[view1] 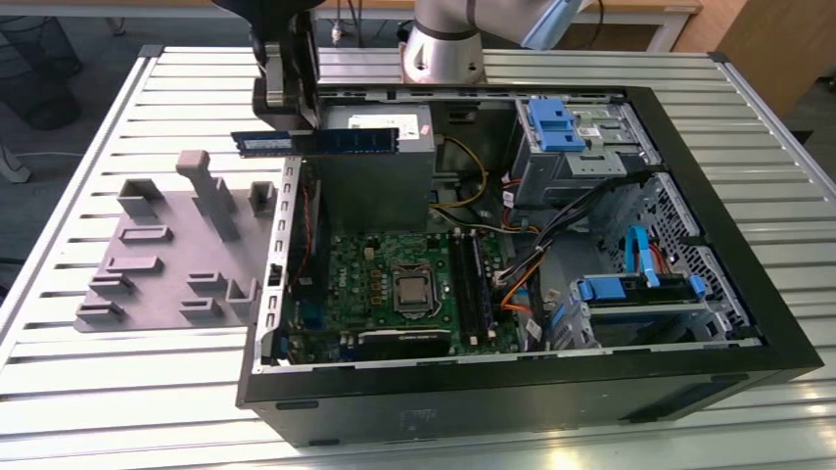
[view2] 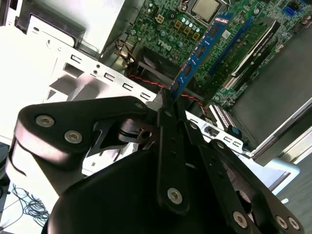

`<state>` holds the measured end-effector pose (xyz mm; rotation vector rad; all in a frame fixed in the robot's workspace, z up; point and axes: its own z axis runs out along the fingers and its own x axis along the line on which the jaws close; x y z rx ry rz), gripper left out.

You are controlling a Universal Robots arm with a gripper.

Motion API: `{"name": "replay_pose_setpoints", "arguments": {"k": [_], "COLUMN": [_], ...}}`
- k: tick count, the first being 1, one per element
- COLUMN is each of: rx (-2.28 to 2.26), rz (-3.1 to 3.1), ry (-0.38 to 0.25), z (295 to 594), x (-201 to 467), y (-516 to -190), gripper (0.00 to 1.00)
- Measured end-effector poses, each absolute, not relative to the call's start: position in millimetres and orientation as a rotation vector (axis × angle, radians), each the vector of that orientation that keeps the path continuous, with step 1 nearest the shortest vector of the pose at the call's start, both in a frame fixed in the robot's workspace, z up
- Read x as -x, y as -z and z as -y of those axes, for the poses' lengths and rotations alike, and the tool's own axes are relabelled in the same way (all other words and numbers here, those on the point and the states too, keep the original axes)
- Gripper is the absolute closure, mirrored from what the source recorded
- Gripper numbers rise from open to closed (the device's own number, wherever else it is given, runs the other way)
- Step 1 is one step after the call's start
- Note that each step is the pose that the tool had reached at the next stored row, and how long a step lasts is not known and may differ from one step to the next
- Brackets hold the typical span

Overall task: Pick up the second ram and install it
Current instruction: 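Pick up the second ram and move it above second insertion slot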

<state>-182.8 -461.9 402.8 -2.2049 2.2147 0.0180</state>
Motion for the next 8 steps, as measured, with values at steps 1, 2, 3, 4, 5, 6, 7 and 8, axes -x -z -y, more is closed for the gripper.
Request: {"name": "replay_pose_setpoints", "arguments": {"k": [1,2,3,4,5,6,7,8], "rx": [2.205,2.205,2.205,2.205,2.205,2.205,2.205,2.205], "rz": [-2.215,-2.215,-2.215,-2.215,-2.215,-2.215,-2.215,-2.215], "ry": [-0.018,-0.018,-0.018,-0.018,-0.018,-0.018,-0.018,-0.018], "z": [461.9,461.9,461.9,461.9,461.9,461.9,461.9,461.8], "x": [181.1,180.4,179.7,179.7,179.7,179.4,179.0,178.1], "y": [-402.9,-402.8,-402.9,-402.8,-402.8,-402.8,-402.9,-402.9], "gripper": [0.86,0.86,0.86,0.86,0.86,0.86,0.86,0.86]}}
